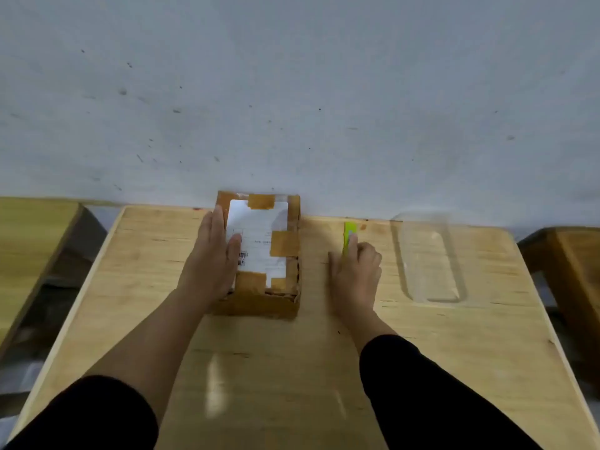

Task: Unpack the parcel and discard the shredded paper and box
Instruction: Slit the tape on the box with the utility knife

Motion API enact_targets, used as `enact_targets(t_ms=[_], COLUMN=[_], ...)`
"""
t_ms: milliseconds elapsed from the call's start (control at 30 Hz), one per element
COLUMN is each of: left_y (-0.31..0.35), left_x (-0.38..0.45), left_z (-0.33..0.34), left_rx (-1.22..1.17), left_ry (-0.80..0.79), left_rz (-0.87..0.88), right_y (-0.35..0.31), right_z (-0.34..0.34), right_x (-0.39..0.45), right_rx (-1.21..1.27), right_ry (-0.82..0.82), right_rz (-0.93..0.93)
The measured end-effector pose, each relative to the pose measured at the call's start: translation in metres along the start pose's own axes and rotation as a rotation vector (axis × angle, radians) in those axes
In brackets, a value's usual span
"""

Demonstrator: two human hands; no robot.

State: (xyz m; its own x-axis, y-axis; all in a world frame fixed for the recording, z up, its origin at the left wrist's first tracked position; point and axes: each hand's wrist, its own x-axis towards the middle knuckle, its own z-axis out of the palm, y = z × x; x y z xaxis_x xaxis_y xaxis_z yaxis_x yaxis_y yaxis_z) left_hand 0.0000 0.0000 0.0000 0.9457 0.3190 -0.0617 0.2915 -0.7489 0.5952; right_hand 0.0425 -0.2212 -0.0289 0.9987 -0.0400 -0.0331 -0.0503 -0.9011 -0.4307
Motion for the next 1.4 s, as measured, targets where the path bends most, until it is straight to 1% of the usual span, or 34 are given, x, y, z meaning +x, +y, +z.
enact_targets(t_ms=[100, 167, 200, 233, 300, 400, 433, 500, 567, 633, 767, 833, 967, 1033, 1300, 1400], left_y=[-0.002, -0.003, -0.003, -0.003, -0.004, -0.004, -0.004, -0.004, -0.005, -0.006, -0.007, -0.006, -0.006, -0.006, -0.003, -0.003], left_x=[0.002, 0.001, 0.001, 0.001, 0.001, 0.002, 0.001, 0.0, -0.001, -0.002, -0.003, -0.009, -0.043, -0.061, -0.164, -0.189], left_z=[0.0, 0.002, 0.002, 0.002, 0.002, 0.0, -0.001, -0.001, -0.002, -0.003, -0.004, -0.004, -0.008, -0.007, -0.003, 0.0], left_rx=[-0.001, 0.0, -0.003, -0.01, -0.02, -0.038, -0.042, -0.054, -0.079, -0.119, -0.178, -0.17, -0.16, -0.167, -0.191, -0.184], left_ry=[0.03, 0.028, 0.031, 0.034, 0.04, 0.032, 0.027, 0.012, -0.005, -0.024, -0.053, -0.046, -0.049, -0.058, -0.036, -0.037], left_rz=[0.048, 0.066, 0.066, 0.068, 0.069, 0.063, 0.063, 0.059, 0.047, 0.04, 0.029, 0.027, 0.043, 0.033, 0.017, 0.013], right_y=[0.0, 0.001, 0.0, -0.001, -0.006, -0.031, -0.042, -0.062, -0.072, -0.074, -0.071, -0.07, -0.061, -0.056, -0.025, -0.017], right_z=[-0.001, -0.001, -0.003, -0.006, -0.011, -0.016, -0.015, -0.012, -0.009, -0.008, -0.011, -0.012, -0.02, -0.024, -0.046, -0.052], right_x=[0.001, 0.003, 0.005, 0.006, 0.006, 0.004, 0.004, 0.001, -0.001, -0.001, -0.003, -0.01, -0.048, -0.066, -0.155, -0.177], right_rx=[0.083, 0.201, 0.216, 0.214, 0.185, 0.354, 0.41, 0.474, 0.483, 0.476, 0.502, 0.511, 0.549, 0.581, 0.592, 0.563], right_ry=[0.023, -0.028, -0.059, -0.064, -0.031, -0.003, -0.024, -0.089, -0.113, -0.138, -0.238, -0.236, -0.2, -0.205, -0.267, -0.3], right_rz=[0.021, 0.126, 0.165, 0.159, 0.051, -0.08, -0.103, -0.113, -0.095, -0.073, -0.018, -0.016, -0.056, -0.03, 0.007, -0.017])
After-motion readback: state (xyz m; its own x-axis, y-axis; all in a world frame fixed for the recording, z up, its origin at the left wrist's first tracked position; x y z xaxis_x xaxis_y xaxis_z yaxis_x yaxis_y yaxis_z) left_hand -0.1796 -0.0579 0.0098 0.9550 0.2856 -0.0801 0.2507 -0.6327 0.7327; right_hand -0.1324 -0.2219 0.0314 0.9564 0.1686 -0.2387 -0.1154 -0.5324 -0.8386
